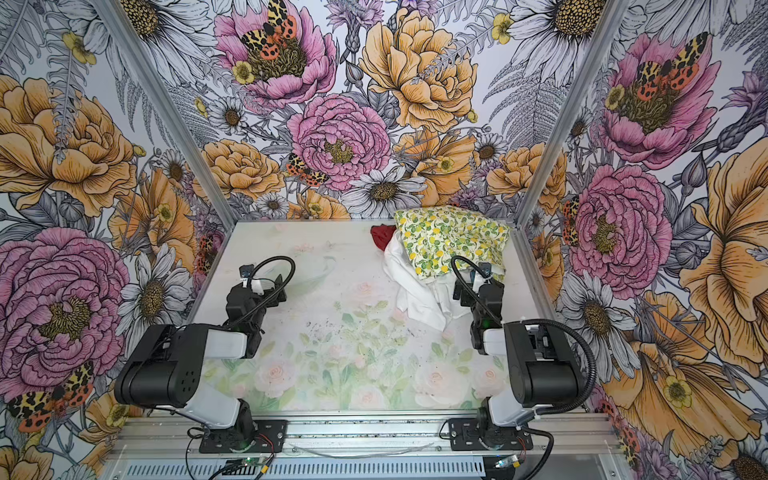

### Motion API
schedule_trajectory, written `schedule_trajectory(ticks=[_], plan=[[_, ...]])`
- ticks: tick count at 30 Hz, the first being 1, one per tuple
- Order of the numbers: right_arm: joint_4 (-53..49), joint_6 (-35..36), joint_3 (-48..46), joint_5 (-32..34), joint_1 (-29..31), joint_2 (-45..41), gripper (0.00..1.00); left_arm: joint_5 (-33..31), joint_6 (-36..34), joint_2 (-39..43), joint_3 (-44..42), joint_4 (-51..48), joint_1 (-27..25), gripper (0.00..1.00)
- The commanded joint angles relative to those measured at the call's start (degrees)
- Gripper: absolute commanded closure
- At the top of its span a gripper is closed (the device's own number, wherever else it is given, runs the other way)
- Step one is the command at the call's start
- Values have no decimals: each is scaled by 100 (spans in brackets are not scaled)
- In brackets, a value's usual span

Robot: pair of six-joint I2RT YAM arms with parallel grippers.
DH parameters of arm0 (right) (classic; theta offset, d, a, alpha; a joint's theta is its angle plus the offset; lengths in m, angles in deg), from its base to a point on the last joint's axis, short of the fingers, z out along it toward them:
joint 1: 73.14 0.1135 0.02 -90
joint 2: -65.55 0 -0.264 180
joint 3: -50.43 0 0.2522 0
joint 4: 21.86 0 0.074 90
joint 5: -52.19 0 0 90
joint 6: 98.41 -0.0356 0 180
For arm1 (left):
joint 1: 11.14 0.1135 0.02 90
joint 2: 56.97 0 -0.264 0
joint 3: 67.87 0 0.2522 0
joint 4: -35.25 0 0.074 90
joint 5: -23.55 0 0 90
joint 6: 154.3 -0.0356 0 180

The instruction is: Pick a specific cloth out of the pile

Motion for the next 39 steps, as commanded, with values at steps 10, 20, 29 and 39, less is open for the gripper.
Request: schedule_trajectory(ticks=[10,20,29,39], plan=[[121,53,20,-32,-38,-9,0,-19,-52,20,66,133,-19,1],[122,59,24,-33,-39,-9,0,-9,-52,20,72,135,-11,1],[113,34,30,-25,-48,-14,1,7,-43,20,80,129,-2,1],[120,34,30,-24,-47,-11,0,-284,-101,20,47,182,-148,1]])
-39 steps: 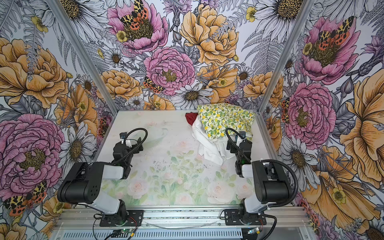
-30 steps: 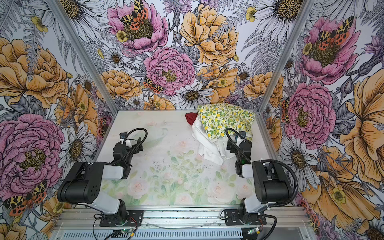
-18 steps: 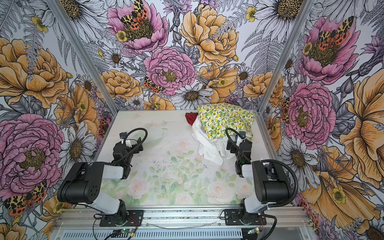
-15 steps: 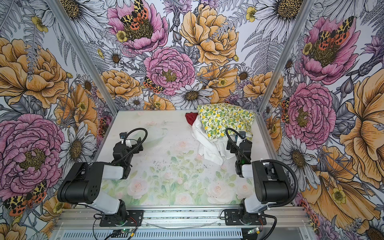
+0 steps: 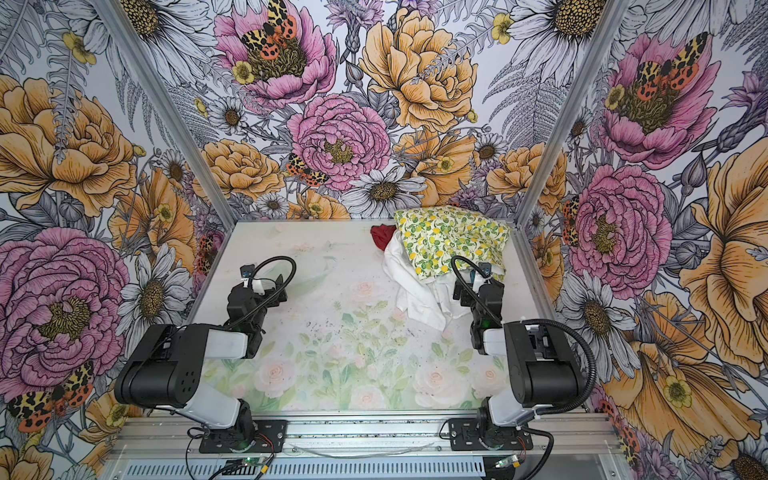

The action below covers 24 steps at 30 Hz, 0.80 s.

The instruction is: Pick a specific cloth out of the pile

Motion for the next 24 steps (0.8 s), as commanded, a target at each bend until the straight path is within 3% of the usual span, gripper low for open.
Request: schedule_trajectory(ticks=[1,15,24], plan=[[111,32,31,-28,-37,-10,1,-176,-98,20,48,179,-65,1],[113,25,33,-26,-46,-9,1,14,-44,20,96,83,47,1],[735,42,-364,-25,-30,-150,1,-304,-128,53,19,185,-126,1]])
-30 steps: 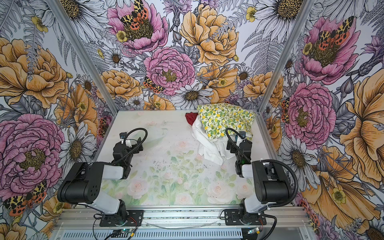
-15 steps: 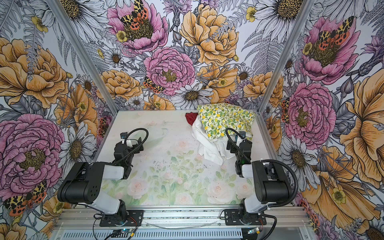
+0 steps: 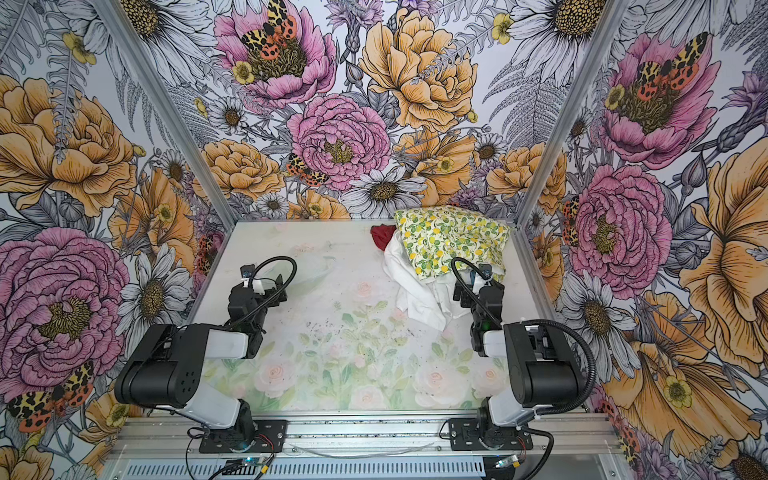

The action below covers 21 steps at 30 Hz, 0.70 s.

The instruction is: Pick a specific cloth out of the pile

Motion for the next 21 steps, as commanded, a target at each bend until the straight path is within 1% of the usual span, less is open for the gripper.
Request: schedule_trajectory(ticks=[1,5,14,17,19,21], plan=[[452,41,-153,-10,-28,-150,0,-149,-113,62,14,156,-44,1],[643,28,-277,63,-12,-193,1,-149,-192,90,-37,204,-116,1],[609,29,-452,342,59,-599,0,-149,-221,232,-92,212,-151,1],[312,23,-406,447,86,-807,1,-149,-202,426,-100,78,-143,1],[-14,24,-324,494,116,-970,0,-149,-265,633,-39,-203,-218,1],[-333,8,-251,587,168,-1141,1,-413,-375,854,56,-624,-363,1]])
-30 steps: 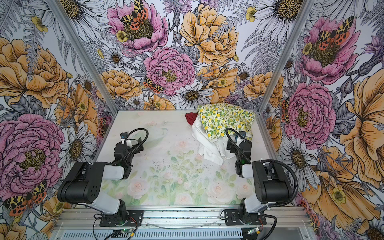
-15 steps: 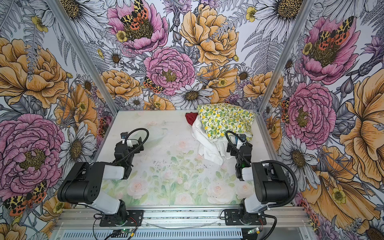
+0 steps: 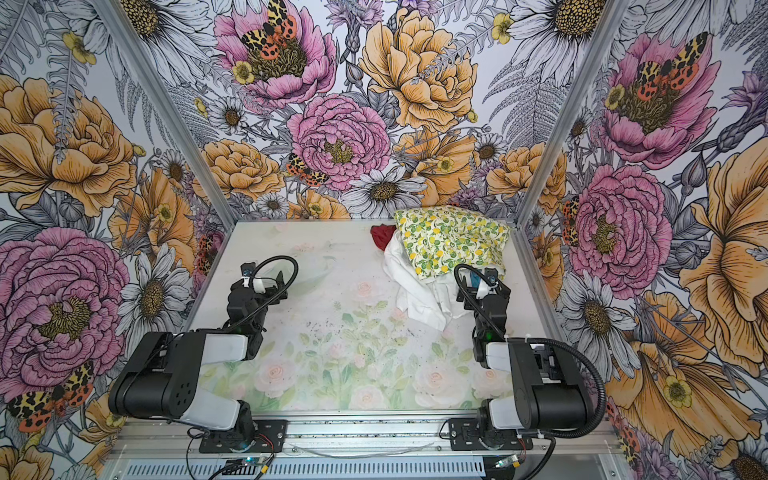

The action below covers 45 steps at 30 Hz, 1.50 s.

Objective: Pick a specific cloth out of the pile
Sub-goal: 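Reach both grippers toward the cloth pile, right gripper toward the white shirt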

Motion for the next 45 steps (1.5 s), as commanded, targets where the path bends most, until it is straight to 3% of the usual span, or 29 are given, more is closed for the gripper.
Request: schedule_trajectory(ticks=[1,9,17,26,33,40,45], plan=[[-518,10,154,261,111,-331,1,-362,-218,332,136,-587,-247,1],[-1910,-44,608,862,314,-1338,1,-858,-563,792,818,-1958,-890,1],[-3230,-165,1011,1026,615,-2440,1,-977,194,857,1636,-3251,-1439,1],[-4605,7,1901,1567,1841,-2761,1,-101,1269,497,2880,-5182,-1558,1],[-5681,-139,2731,1732,2641,-2264,5,877,1806,258,3431,-5814,-1627,1],[-6083,-648,3536,1991,3553,-981,8,1616,2271,20,3789,-6154,-1625,3],[-6259,-1194,4063,1986,3835,-88,11,2229,2617,-47,3798,-5971,-1515,4]])
